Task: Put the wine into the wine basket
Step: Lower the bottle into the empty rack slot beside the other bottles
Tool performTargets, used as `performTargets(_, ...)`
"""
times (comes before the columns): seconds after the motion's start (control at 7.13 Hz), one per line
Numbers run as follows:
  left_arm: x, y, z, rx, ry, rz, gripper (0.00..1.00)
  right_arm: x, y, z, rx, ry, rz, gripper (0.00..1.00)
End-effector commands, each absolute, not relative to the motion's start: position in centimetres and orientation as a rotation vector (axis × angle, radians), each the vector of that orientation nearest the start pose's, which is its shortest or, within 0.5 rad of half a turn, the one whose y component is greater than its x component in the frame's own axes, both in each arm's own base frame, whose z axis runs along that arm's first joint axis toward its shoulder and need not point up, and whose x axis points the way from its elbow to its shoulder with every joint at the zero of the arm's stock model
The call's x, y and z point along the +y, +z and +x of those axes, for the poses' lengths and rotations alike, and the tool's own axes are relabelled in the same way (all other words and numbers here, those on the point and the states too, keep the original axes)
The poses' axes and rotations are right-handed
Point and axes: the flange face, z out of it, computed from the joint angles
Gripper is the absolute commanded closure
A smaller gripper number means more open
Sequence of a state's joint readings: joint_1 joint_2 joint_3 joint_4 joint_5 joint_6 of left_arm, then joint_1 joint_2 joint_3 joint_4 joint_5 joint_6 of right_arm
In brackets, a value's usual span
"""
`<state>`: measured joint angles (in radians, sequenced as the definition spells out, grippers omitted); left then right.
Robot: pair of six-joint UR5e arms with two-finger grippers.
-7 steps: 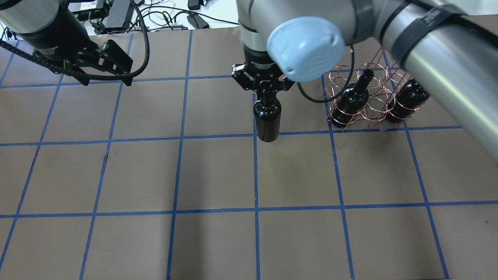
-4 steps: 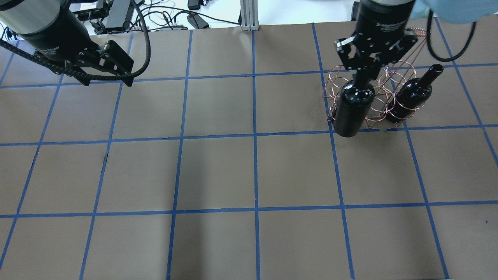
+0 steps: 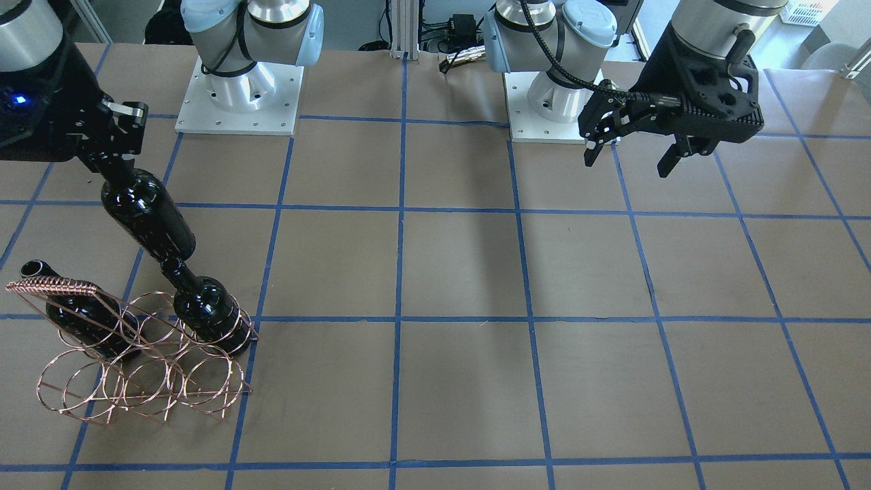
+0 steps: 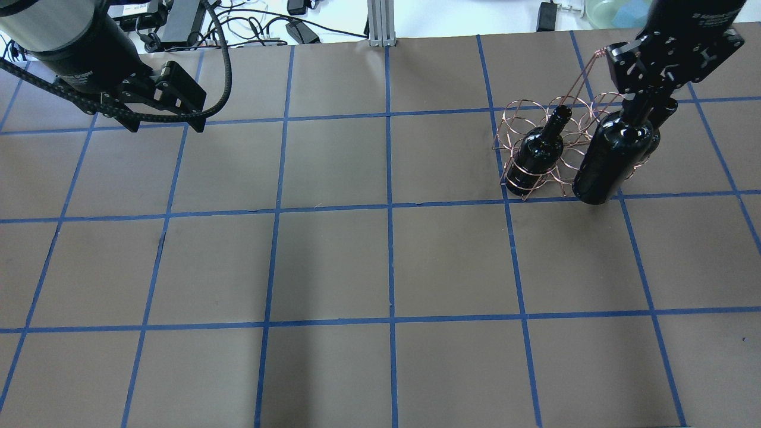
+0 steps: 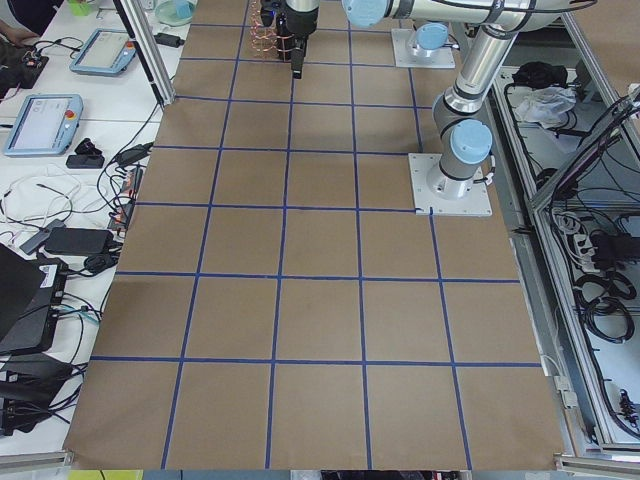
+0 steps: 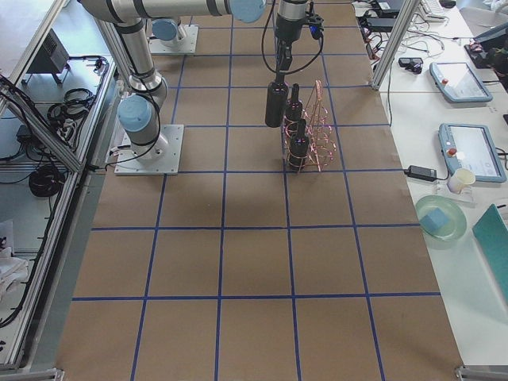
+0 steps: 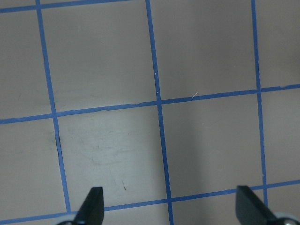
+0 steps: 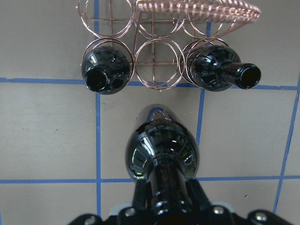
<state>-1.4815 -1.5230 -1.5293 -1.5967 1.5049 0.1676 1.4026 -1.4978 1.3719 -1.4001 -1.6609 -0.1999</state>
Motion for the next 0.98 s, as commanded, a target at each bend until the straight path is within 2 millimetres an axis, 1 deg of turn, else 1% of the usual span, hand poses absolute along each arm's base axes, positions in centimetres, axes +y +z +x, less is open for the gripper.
performTargets(0.0, -48.1, 53.0, -11.3, 3.192, -0.115, 0.069, 0.0, -54.7, 52.9, 2.7, 3.204, -0.015, -0.024, 1.0)
performTargets(0.28, -48.0, 53.0, -11.4, 3.191, -0.112, 0.072, 0.0, -56.1, 51.9, 2.3, 3.209, -0.053, -0.03, 1.0)
performTargets(0.42, -47.8, 53.2, -11.4, 3.189, -0.116, 0.072, 0.0, -57.2, 50.8, 2.2, 3.208, -0.059, -0.035, 1.0)
performTargets(0.56, -47.7, 53.3, -11.3, 3.167, -0.118, 0.072, 0.0, -57.7, 50.0, 2.2, 3.203, -0.048, -0.033, 1.0)
performTargets(0.84, -47.7, 53.2, -11.3, 3.167, -0.115, 0.072, 0.0, -57.6, 49.1, 2.4, 3.183, -0.022, -0.033, 1.0)
